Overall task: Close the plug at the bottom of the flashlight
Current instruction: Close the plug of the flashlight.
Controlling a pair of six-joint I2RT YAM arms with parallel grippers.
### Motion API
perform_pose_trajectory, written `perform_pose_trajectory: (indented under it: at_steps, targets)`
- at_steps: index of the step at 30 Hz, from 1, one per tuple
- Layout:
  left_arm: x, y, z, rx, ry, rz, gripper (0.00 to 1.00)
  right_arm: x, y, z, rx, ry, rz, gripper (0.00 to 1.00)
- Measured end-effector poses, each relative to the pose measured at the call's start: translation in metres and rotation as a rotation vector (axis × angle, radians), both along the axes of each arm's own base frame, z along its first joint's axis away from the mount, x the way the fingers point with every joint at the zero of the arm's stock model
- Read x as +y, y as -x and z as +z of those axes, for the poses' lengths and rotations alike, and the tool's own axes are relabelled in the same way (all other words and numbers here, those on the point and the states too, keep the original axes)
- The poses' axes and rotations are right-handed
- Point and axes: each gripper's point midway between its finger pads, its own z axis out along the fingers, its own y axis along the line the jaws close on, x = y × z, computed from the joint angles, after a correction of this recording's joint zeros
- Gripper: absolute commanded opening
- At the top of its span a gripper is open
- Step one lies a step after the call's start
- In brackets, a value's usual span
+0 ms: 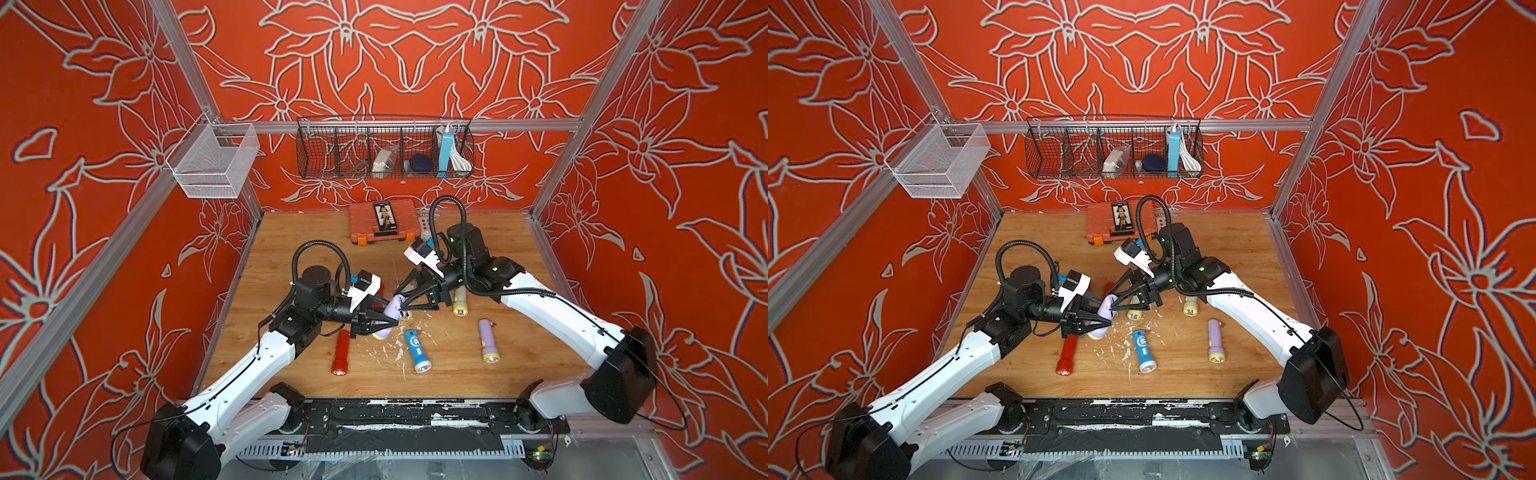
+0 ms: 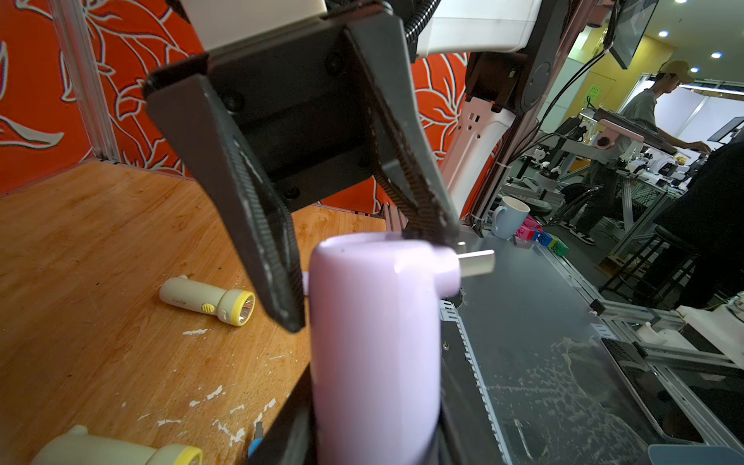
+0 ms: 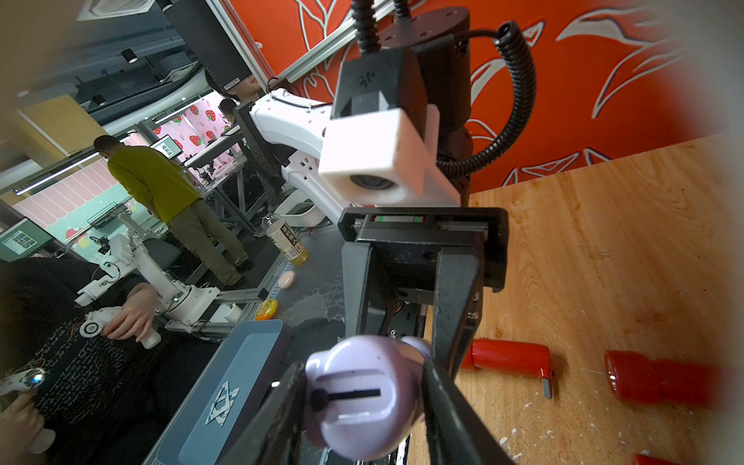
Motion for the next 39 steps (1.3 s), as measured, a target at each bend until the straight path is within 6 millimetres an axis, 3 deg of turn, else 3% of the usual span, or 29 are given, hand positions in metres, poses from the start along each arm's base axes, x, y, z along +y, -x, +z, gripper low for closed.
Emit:
perform_pose_trajectory:
  at_steps: [5,16,19,23,39]
  targets:
    - [-0.0001,0.0011,0.0004,-0.001,0.002,-0.006,0.00,0.0002,-0.0008,0.0013,-0.008,0.000,-0.003,0.66]
    - [-0.0001,0.0021,0.0008,-0.001,0.003,-0.012,0.00,-0.0003,0.0001,0.0004,-0.003,0.006,-0.001,0.55]
    - [-0.0001,0.0021,0.0006,0.000,0.003,-0.012,0.00,-0.0001,0.0000,-0.0011,0.006,0.011,0.001,0.67]
    - [-0.0001,0.0029,0.0009,0.001,0.004,-0.017,0.00,0.0000,-0.0001,0.0000,0.006,0.011,0.001,0.71]
    - [-0.0001,0.0030,0.0031,-0.001,0.005,-0.018,0.00,0.0015,-0.0023,0.0047,-0.004,0.005,0.001,0.56]
